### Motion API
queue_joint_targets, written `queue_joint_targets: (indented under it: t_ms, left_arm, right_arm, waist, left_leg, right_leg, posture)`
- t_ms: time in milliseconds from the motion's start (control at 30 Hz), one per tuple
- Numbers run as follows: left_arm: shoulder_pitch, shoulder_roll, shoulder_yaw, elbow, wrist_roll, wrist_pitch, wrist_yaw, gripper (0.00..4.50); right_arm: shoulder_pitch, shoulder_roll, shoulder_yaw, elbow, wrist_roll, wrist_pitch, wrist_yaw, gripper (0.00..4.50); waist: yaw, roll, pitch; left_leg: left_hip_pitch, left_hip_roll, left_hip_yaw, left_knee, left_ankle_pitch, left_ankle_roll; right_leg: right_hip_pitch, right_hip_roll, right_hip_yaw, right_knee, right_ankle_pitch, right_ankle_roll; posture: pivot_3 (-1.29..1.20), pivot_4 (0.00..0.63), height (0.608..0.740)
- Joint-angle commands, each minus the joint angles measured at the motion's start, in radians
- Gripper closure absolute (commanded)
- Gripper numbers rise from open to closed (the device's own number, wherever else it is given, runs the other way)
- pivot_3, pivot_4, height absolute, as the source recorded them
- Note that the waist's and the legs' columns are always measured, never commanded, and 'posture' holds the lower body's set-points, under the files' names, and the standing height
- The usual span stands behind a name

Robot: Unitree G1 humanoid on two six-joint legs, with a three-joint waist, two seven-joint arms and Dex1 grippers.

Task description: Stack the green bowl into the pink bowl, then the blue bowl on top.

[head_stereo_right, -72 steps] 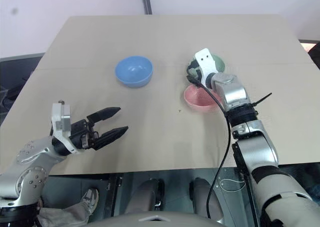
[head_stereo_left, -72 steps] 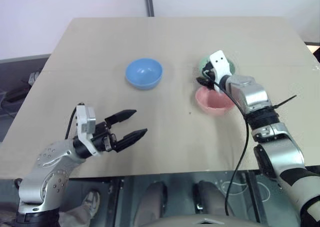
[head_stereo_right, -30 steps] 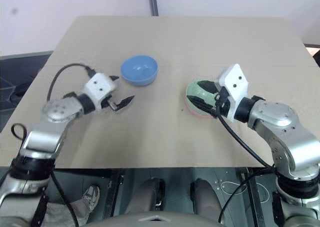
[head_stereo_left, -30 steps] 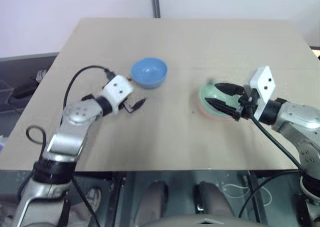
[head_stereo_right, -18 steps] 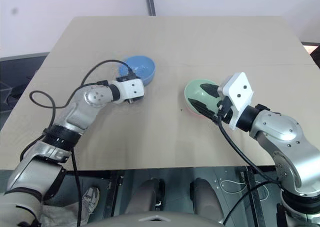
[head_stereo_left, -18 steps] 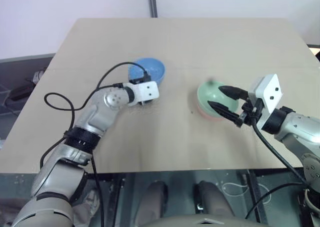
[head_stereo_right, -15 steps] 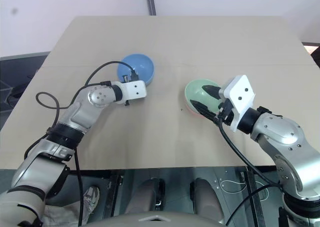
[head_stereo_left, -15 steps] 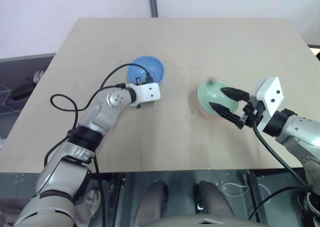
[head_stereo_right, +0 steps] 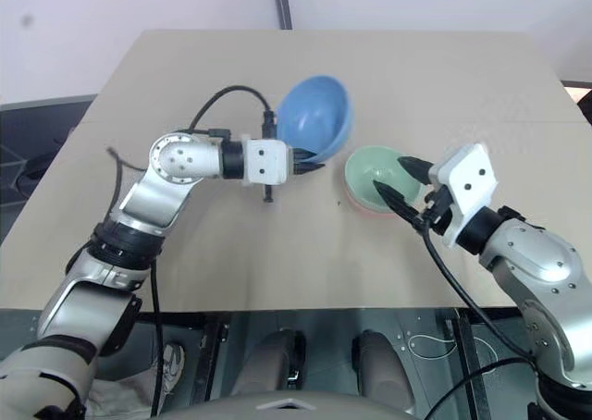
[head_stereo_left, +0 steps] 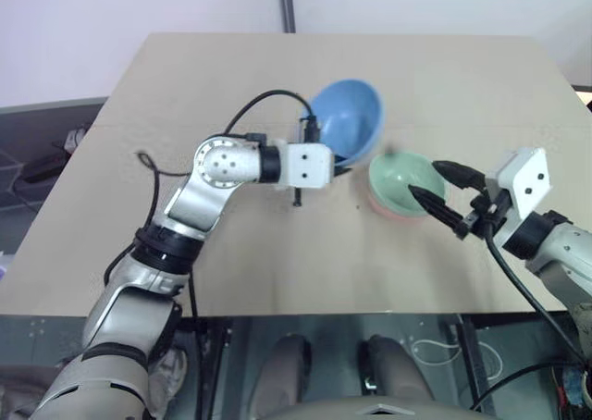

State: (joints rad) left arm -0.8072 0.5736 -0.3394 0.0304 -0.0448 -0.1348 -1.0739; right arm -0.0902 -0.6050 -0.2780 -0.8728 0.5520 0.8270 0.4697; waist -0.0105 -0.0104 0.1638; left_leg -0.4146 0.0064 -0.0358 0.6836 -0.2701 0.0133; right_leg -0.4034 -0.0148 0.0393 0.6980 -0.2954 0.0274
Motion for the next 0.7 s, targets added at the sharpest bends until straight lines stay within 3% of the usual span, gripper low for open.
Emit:
queue_joint_targets:
  t_ms: [33,233,467,600,700]
  left_arm:
    - [-0.067,-0.047,-0.010,0.005,-0.056,-0.042,-0.078,4.41]
    - [-0.196,-0.169,-0.074,0.291,0.022,-0.239,-0.133,4.41]
    - [-0.316,-0.258,-0.093,0.585,0.103,-0.421,-0.128,4.41]
    - [-0.350,-0.279,-0.089,0.675,0.108,-0.487,-0.145,4.41]
    - [-0.363,-0.300,-0.086,0.710,0.098,-0.519,-0.174,4.49]
  right_arm:
    - [0.052,-0.011,-0.120,-0.082,0.028,-0.012,-0.023,1.72]
    - [0.211,-0.017,-0.253,-0.172,0.090,-0.018,-0.066,1.72]
    - [0.657,-0.126,-0.388,-0.174,0.165,-0.287,-0.032,1.72]
    - [0.792,-0.159,-0.416,-0.174,0.233,-0.399,-0.091,1.72]
    - [0.819,-0.189,-0.442,-0.174,0.311,-0.458,-0.159,0.83]
  waist:
    - [0.002,0.000,0.000]
    - [-0.003,0.000,0.000]
    - [0.000,0.000,0.000]
    - [-0.007,-0.001,0.000]
    - [-0.006,-0.001,0.000]
  left_leg:
    - [0.000,0.000,-0.001,0.000,0.000,0.000]
    - [0.001,-0.001,0.000,0.001,0.000,0.000]
    - [0.000,-0.003,0.000,0.001,-0.001,0.002]
    - [0.001,-0.002,0.002,0.001,-0.001,0.003]
    - [0.002,-0.002,0.001,0.002,-0.001,0.003]
  right_leg:
    - [0.001,0.000,0.000,0.000,0.000,0.000]
    - [0.002,0.003,0.000,0.000,0.001,0.001]
    - [0.002,0.003,-0.001,-0.002,0.000,0.001]
    - [0.002,0.003,0.002,-0.001,0.001,0.003]
    - [0.002,0.004,0.002,-0.001,0.001,0.004]
  posture:
    - [0.00,0.150,0.740]
    - [0.00,0.150,0.740]
    - [0.00,0.150,0.740]
    - [0.00,0.150,0.740]
    - [0.00,0.150,0.740]
